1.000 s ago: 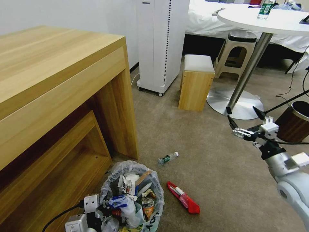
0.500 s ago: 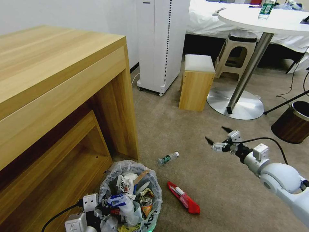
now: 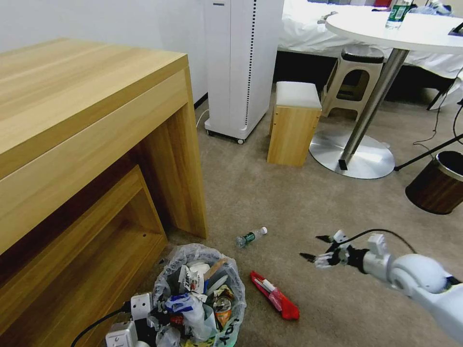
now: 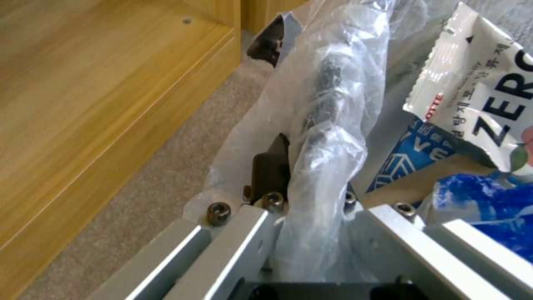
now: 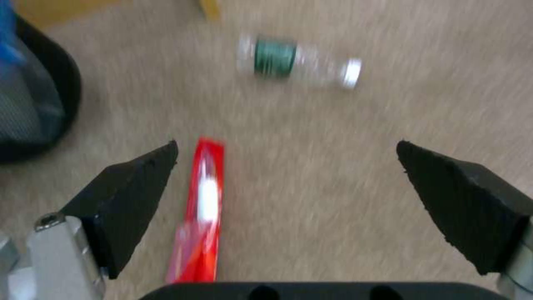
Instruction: Pick up the trash bin and place the garbage on the floor into it.
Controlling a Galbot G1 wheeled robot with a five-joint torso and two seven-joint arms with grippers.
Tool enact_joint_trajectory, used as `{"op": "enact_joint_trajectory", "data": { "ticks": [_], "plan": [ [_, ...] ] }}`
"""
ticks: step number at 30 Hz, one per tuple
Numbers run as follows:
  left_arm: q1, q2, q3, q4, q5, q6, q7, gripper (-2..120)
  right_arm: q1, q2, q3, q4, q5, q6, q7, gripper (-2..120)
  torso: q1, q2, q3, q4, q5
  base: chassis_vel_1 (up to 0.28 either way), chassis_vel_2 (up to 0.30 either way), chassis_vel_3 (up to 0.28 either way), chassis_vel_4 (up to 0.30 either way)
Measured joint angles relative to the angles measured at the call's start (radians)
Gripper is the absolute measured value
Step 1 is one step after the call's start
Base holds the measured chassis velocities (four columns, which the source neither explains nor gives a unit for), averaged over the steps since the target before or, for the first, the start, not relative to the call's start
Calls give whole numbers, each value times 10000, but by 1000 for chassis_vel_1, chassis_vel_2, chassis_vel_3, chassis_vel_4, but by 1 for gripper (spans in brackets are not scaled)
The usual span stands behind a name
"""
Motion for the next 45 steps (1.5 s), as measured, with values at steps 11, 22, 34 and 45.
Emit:
{"op": "enact_joint_trajectory", "data": {
  "ticks": [11,22,34,45],
  "plan": [
    [50,-52,-196,36,32,-74,184,0,1435,1291,-1684,-1387,-540,-610,265,100,0,0,0,0,-3,0,0,0,0],
    [109,-83,-391,-65,-21,-63,256,0,2289,2430,-2952,-2355,-541,-637,477,100,0,1,0,0,-4,0,0,0,0],
    [168,-30,-418,-65,-34,0,255,0,2223,3263,-3313,-2981,-853,-723,912,100,0,0,0,-2,-1,0,0,0,0],
    [174,-65,-286,-16,4,3,231,0,1661,3310,-2961,-2982,-923,-809,1296,100,0,1,-1,-1,0,0,0,0,0]
  ]
}}
